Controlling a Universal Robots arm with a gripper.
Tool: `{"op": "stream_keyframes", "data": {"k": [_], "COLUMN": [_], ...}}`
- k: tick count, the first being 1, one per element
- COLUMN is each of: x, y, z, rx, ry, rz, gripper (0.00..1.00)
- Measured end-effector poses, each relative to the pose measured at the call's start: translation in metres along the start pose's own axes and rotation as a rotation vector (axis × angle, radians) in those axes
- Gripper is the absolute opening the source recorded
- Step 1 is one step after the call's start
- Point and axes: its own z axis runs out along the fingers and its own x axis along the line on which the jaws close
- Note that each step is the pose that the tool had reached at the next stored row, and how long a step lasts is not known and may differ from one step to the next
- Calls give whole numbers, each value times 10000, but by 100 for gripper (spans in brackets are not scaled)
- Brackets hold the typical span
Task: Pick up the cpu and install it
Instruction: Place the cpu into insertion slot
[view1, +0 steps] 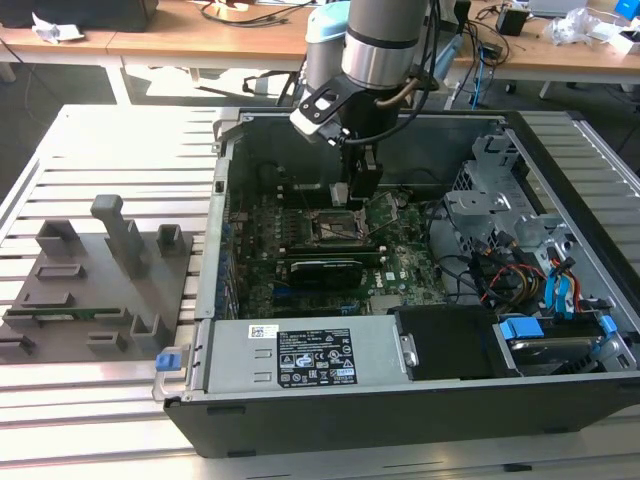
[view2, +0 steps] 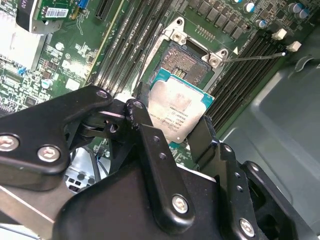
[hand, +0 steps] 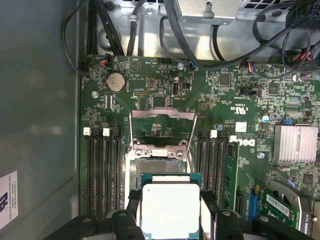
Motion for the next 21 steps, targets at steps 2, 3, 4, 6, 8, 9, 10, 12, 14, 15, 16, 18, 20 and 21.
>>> {"op": "stream_keyframes", "data": {"k": [2,3,4,6,8,9,10,12,14,15,16,18,20,21], "x": [1,1,1,2,2,2,2,2,4,3,3,4,4,4], "y": [0,0,1,1,1,1,2,2,8,12,11,12,13,13], "z": [3,6,16,26,31,34,38,43,47,49,53,58,65,72], "rx": [0,-1,0,0,0,1,0,0,-1,0,0,1,0,0], "ry": [1,2,2,1,1,-1,1,1,1,0,0,-1,1,-1], "rz": [1,1,1,1,2,2,2,2,0,0,1,3,2,1], "gripper": [55,55,55,55,55,55,55,55,55,55,55,55,55,55]}}
